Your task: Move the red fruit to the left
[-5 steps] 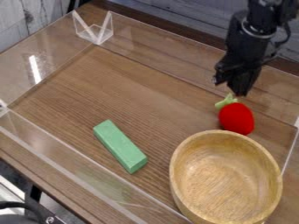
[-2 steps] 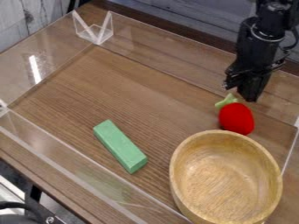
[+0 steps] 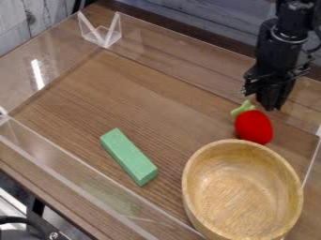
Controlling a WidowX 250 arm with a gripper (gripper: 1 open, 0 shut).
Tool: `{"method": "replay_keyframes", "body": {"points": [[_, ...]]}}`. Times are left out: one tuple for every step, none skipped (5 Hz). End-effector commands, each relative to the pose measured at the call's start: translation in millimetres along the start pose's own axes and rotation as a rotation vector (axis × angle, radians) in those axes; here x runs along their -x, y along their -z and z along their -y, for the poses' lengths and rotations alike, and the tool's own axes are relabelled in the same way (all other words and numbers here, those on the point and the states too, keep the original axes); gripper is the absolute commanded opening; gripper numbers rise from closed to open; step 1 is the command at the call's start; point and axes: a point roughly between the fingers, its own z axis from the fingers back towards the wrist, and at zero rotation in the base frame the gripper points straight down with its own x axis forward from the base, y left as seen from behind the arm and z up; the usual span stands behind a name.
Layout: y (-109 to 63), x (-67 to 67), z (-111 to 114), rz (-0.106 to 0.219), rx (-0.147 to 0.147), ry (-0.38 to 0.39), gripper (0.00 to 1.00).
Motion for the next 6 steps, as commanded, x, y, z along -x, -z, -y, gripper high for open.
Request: {"method": "replay_keyframes", "body": {"points": [[-20.3, -9.1, 9.3, 0.001, 0.058, -0.003, 0.00], [-21.1, -12.2, 7.4, -0.016, 0.058, -0.010, 0.00], [-21.9, -14.4, 6.8, -0.035, 0.056, -0.010, 0.00], [-21.5, -15.6, 4.8, -0.054, 0.057, -0.011, 1.00], [-21.6, -16.6, 3.2, -0.073, 0.059, -0.014, 1.00], [-14.8, -17.8, 0.9, -0.075, 0.054, -0.033, 1.00]]}}
